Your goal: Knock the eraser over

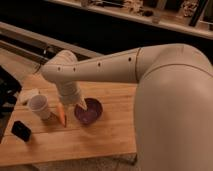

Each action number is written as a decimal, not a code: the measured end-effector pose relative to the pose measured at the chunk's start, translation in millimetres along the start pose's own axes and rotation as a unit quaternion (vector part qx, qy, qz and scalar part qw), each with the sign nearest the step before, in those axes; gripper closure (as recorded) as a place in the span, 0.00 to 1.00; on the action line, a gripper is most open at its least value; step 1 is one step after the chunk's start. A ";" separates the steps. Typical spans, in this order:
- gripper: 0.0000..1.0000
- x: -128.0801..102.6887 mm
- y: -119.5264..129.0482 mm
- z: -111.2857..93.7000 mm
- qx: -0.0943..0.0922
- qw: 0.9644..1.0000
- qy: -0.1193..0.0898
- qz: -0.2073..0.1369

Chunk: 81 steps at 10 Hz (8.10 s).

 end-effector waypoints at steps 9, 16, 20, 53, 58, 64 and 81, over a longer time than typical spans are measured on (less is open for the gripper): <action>0.35 0.4 76.8 -21.5 0.012 0.990 0.024 -0.141; 0.35 9.0 116.6 -25.1 0.005 0.978 0.044 -0.206; 0.35 13.3 124.8 -32.3 0.012 0.974 0.046 -0.220; 0.35 -9.2 144.0 11.4 0.031 0.958 0.056 -0.279; 0.35 -19.1 184.1 16.5 0.036 0.940 0.055 -0.334; 0.35 -30.2 241.3 22.3 0.044 0.910 0.065 -0.408; 0.35 -74.4 323.4 -13.0 0.030 0.870 -0.027 -0.491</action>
